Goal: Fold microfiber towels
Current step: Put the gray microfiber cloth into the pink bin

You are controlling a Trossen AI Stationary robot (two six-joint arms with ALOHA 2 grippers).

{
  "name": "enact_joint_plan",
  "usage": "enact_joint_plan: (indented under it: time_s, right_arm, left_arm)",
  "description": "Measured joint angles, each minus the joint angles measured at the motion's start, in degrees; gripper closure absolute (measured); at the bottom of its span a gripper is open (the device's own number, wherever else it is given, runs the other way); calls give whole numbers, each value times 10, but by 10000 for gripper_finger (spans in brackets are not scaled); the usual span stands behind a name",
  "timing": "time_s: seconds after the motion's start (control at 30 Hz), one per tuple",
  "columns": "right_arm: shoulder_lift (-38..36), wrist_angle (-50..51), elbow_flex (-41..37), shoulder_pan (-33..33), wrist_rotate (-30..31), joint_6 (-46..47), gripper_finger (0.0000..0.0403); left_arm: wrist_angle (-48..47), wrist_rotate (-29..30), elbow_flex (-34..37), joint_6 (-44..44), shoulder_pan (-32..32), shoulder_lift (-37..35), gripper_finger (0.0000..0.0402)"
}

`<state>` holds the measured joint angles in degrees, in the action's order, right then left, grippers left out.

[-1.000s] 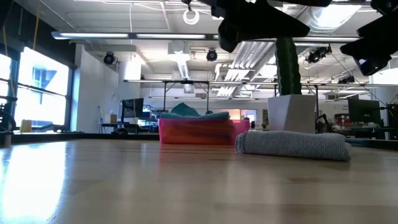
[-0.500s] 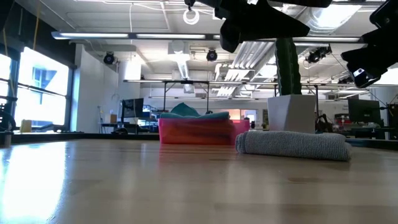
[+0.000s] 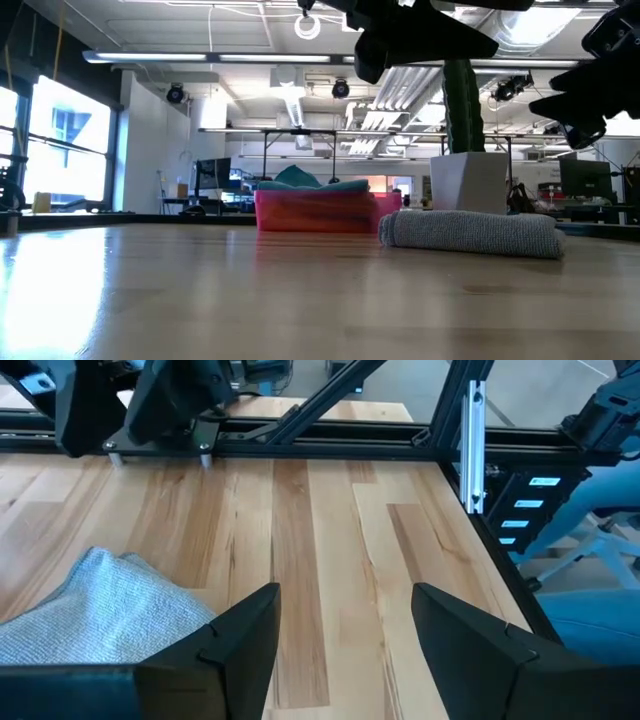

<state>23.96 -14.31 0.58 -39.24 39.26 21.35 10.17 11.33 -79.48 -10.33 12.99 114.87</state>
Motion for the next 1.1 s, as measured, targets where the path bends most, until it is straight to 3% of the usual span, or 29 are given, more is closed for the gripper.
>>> enact_joint_plan:
  time_s: [0.13,0.47,0.63,0.77,0.87,1.1]
  right_arm:
    - [0,0,0,0,0,45,238]
    - [0,16,0,0,-3,16,238]
    - [0,20,0,0,-4,16,238]
    - [0,20,0,0,-4,16,238]
    - [0,21,0,0,-4,17,238]
    - [0,25,0,0,-4,16,238]
  left_arm:
    - [0,1,0,0,0,0,186]
    - [44,1,-1,39,5,51,186]
    - [114,1,-1,125,6,95,186]
    - [148,41,-4,184,1,128,186]
    - [148,68,-24,201,-4,149,186]
    - [52,60,-96,196,-18,179,171]
